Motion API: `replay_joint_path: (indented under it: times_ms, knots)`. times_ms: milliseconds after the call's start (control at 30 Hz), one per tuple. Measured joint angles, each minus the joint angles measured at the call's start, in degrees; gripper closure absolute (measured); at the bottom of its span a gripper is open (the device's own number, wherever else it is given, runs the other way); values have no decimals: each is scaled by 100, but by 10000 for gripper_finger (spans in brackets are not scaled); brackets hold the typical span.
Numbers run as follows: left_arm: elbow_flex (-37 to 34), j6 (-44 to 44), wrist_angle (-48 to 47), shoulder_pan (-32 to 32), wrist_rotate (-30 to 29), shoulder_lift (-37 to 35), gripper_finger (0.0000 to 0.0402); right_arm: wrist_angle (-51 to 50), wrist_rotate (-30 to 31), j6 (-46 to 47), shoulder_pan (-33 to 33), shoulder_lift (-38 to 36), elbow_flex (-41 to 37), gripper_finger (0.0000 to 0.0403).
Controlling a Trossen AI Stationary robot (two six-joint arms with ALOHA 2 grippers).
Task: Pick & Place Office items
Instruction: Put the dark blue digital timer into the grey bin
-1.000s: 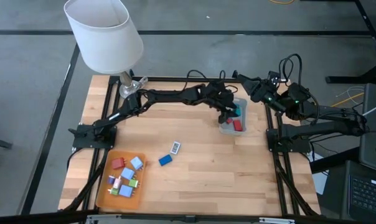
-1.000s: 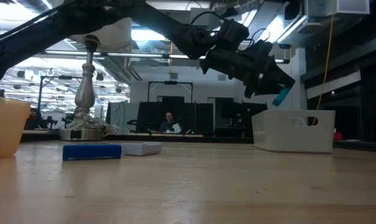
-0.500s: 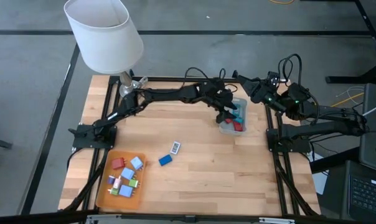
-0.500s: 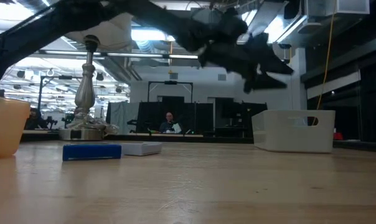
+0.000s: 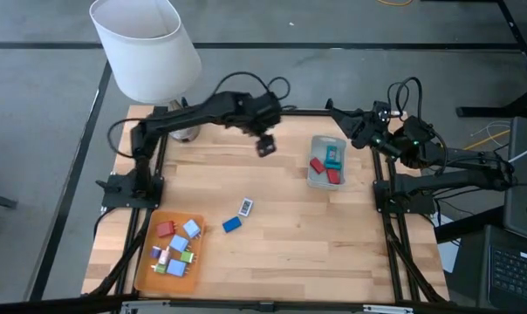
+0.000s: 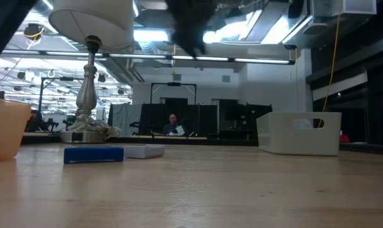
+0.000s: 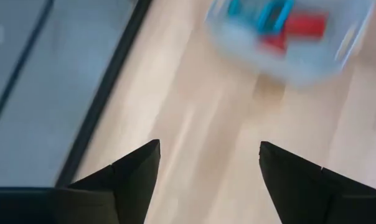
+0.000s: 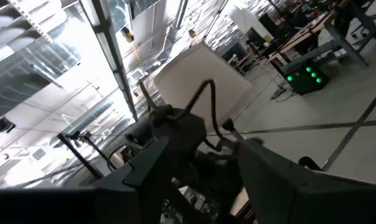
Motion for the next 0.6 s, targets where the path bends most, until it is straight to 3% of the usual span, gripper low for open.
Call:
replay_joint_path:
  times_ms: [200,300,467,600]
  knots:
    - [-452,-823,-1614,-505,-123,-726,126,-2,-278,-133,0,0,0,213]
    - [-839,-1334,-1925,-956,-130,-996,126,-44,-366,-203,10,0,2,213]
    - [-1673,-2409,-1653,-1842,-140,-1419,125,-106,-418,-204,11,20,2,213]
    - [-2563,-3263,-876,-2618,-226,-1678,125,-104,-422,-203,11,39,4,213]
